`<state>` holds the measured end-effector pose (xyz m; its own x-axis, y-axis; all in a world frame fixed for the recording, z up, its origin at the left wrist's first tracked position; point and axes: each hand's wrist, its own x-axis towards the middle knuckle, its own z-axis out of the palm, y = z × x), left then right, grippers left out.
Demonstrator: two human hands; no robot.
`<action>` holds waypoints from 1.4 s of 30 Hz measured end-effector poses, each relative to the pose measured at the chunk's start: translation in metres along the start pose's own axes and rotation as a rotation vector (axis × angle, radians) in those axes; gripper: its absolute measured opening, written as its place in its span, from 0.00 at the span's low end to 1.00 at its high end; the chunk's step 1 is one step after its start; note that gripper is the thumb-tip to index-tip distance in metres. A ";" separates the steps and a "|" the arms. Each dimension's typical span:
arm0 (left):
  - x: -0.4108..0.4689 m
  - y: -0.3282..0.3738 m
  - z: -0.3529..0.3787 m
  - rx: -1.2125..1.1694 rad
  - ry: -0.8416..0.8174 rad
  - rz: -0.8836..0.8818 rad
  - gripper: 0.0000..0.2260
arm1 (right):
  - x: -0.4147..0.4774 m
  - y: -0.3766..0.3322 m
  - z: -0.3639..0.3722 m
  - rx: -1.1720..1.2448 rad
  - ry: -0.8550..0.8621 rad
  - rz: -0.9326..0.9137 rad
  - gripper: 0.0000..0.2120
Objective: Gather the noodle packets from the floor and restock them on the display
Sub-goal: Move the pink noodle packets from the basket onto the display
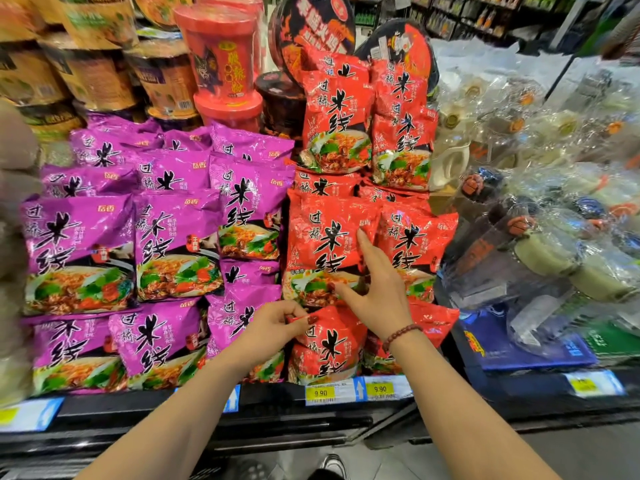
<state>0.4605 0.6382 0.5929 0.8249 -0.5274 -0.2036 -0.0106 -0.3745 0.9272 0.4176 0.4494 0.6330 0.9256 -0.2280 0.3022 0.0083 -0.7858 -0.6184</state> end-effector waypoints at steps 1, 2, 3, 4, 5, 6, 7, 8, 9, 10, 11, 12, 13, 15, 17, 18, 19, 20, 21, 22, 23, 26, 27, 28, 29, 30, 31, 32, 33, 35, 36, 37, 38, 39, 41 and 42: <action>0.001 0.001 0.000 -0.031 0.019 -0.021 0.07 | 0.000 0.001 0.000 0.003 -0.015 0.007 0.43; 0.001 0.001 0.001 -0.043 0.056 -0.032 0.07 | 0.000 0.001 -0.001 0.002 -0.026 0.014 0.43; 0.000 0.000 0.003 -0.060 0.110 -0.039 0.06 | -0.001 0.001 -0.001 -0.004 -0.036 0.020 0.43; -0.001 -0.001 0.006 -0.083 0.172 -0.045 0.06 | -0.002 0.002 0.000 -0.015 -0.044 0.022 0.43; -0.003 -0.003 0.009 -0.120 0.236 -0.054 0.05 | -0.003 0.003 0.000 -0.029 -0.054 0.027 0.43; -0.004 -0.005 0.011 -0.145 0.291 -0.059 0.05 | -0.004 0.003 0.001 -0.043 -0.063 0.034 0.42; -0.006 -0.006 0.012 -0.154 0.339 -0.061 0.06 | -0.006 0.004 0.002 -0.056 -0.071 0.039 0.42; -0.007 -0.007 0.013 -0.154 0.372 -0.055 0.06 | -0.007 0.004 0.003 -0.066 -0.080 0.038 0.42; -0.008 -0.007 0.013 -0.161 0.396 -0.046 0.07 | -0.009 0.004 0.003 -0.069 -0.091 0.031 0.42; -0.008 -0.007 0.012 -0.179 0.408 -0.037 0.07 | -0.011 0.004 0.003 -0.067 -0.106 0.021 0.42; -0.008 -0.005 0.011 -0.196 0.418 -0.034 0.07 | -0.012 0.004 0.004 -0.062 -0.122 0.008 0.42; -0.006 -0.005 0.010 -0.193 0.435 -0.027 0.08 | -0.013 0.004 0.003 -0.061 -0.134 0.000 0.41; -0.003 -0.005 0.010 -0.162 0.465 -0.021 0.10 | -0.013 0.004 0.003 -0.065 -0.146 -0.001 0.41; 0.002 -0.006 0.008 -0.045 0.541 0.010 0.16 | -0.012 0.005 0.001 -0.091 -0.182 -0.001 0.41; 0.006 -0.008 0.006 0.091 0.576 0.152 0.25 | -0.013 0.005 0.002 -0.119 -0.212 -0.006 0.41; 0.007 -0.009 0.004 0.163 0.556 0.269 0.31 | -0.015 0.004 0.002 -0.130 -0.208 0.007 0.41; 0.009 -0.010 0.002 0.262 0.518 0.390 0.36 | -0.017 0.003 0.003 -0.148 -0.163 0.024 0.41; 0.011 -0.010 0.000 0.385 0.474 0.504 0.39 | -0.019 0.003 0.004 -0.179 -0.077 0.025 0.41; 0.014 -0.010 -0.003 0.517 0.436 0.610 0.40 | -0.022 0.004 0.005 -0.219 0.016 0.010 0.43; 0.019 -0.011 -0.007 0.630 0.403 0.703 0.41 | -0.024 0.006 0.007 -0.253 0.087 -0.016 0.44; 0.024 -0.012 -0.011 0.714 0.370 0.765 0.41 | -0.024 0.008 0.007 -0.277 0.122 -0.050 0.45; 0.037 -0.011 -0.022 0.813 0.263 0.777 0.42 | -0.018 0.012 0.005 -0.330 0.032 -0.156 0.43; 0.040 -0.009 -0.025 0.821 0.235 0.754 0.43 | -0.014 0.013 0.004 -0.342 -0.018 -0.166 0.43; 0.042 -0.008 -0.027 0.830 0.215 0.731 0.43 | -0.010 0.013 0.003 -0.356 -0.075 -0.163 0.42; 0.043 -0.006 -0.028 0.841 0.199 0.713 0.43 | -0.006 0.013 0.003 -0.370 -0.129 -0.150 0.43; 0.044 -0.005 -0.028 0.855 0.185 0.699 0.42 | -0.003 0.013 0.004 -0.385 -0.172 -0.135 0.43; 0.046 -0.004 -0.029 0.870 0.174 0.688 0.42 | -0.001 0.013 0.006 -0.404 -0.205 -0.122 0.43; 0.047 -0.004 -0.029 0.885 0.165 0.679 0.42 | 0.001 0.013 0.007 -0.422 -0.229 -0.114 0.43; 0.048 -0.003 -0.028 0.898 0.159 0.675 0.43 | 0.002 0.013 0.007 -0.433 -0.243 -0.108 0.43; 0.047 -0.002 -0.028 0.906 0.162 0.674 0.43 | 0.002 0.013 0.006 -0.419 -0.237 -0.108 0.43; 0.045 -0.001 -0.027 0.898 0.173 0.674 0.43 | 0.001 0.014 0.005 -0.404 -0.220 -0.117 0.43; 0.043 0.001 -0.027 0.887 0.190 0.678 0.43 | -0.001 0.015 0.003 -0.385 -0.193 -0.132 0.42; 0.040 0.002 -0.026 0.878 0.214 0.692 0.43 | -0.005 0.017 0.000 -0.364 -0.148 -0.147 0.42; 0.037 0.003 -0.025 0.868 0.246 0.715 0.42 | -0.011 0.020 -0.002 -0.338 -0.081 -0.155 0.40; 0.033 0.006 -0.019 0.857 0.304 0.769 0.41 | -0.026 0.030 -0.004 -0.279 0.084 -0.119 0.36; 0.032 0.008 -0.015 0.865 0.322 0.789 0.40 | -0.034 0.037 -0.005 -0.263 0.151 -0.067 0.34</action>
<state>0.4957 0.6298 0.5990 0.5232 -0.6724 0.5236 -0.8455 -0.4867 0.2198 0.3842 0.4257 0.6035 0.8594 -0.2384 0.4523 -0.0491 -0.9191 -0.3910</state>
